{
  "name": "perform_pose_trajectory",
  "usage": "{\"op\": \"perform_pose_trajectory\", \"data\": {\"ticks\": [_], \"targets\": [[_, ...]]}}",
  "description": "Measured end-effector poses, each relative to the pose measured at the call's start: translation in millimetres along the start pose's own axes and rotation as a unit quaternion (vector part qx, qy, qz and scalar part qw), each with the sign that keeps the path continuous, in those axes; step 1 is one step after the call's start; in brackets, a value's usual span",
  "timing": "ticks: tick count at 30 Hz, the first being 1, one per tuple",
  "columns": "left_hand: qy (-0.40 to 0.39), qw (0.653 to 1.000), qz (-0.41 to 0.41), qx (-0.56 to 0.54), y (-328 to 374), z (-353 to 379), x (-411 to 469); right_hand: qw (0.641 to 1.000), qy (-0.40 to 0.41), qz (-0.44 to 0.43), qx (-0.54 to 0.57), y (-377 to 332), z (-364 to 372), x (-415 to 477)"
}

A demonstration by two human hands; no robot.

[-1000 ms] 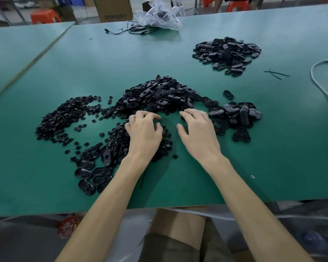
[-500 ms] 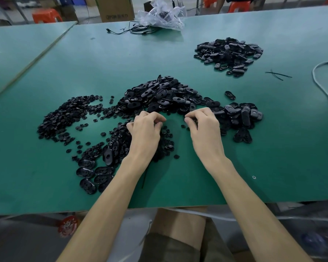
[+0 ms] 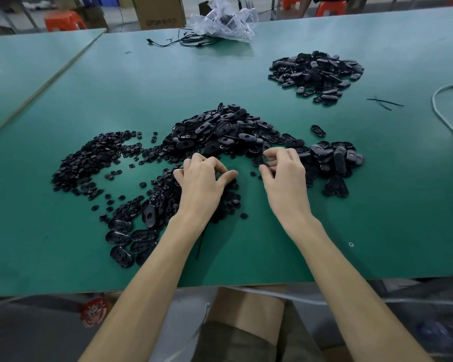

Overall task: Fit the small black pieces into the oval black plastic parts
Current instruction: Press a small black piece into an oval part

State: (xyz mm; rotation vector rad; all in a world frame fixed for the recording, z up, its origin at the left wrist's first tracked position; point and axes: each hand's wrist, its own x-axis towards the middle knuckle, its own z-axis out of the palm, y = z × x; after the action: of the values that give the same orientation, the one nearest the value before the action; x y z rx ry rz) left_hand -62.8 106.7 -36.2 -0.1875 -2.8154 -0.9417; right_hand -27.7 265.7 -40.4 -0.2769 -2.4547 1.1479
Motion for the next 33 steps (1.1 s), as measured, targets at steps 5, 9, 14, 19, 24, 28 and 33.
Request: {"op": "perform_pose_trajectory", "data": {"ticks": [5,9,14,19,24,28,33], "targets": [[0.006,1.0,0.02,-0.011,0.4,-0.2,-1.6,0.998,0.018,0.008,0.059,-1.7,-3.6,0.3],[-0.011,1.0,0.026,-0.005,1.6,0.5,-1.4,0.995,0.025,0.009,0.096,-1.9,-6.2,1.3],[-0.029,0.999,0.021,-0.03,1.2,0.2,0.6,0.993,0.016,0.004,0.115,0.0,-5.0,0.0],[0.0,0.996,0.064,-0.065,5.7,0.0,-4.0,0.992,0.004,-0.01,0.125,0.6,-3.4,1.1],[-0.003,0.988,0.015,-0.155,6.4,-3.3,-3.8,0.992,-0.01,-0.023,0.127,0.9,-2.9,0.7],[-0.003,0.984,0.008,-0.177,6.1,-3.2,-3.9,0.991,-0.016,-0.035,0.129,0.0,-2.6,0.5],[-0.028,0.983,0.018,-0.181,6.6,-2.8,-5.0,0.99,-0.017,-0.038,0.135,-0.7,-3.3,-0.2]]}}
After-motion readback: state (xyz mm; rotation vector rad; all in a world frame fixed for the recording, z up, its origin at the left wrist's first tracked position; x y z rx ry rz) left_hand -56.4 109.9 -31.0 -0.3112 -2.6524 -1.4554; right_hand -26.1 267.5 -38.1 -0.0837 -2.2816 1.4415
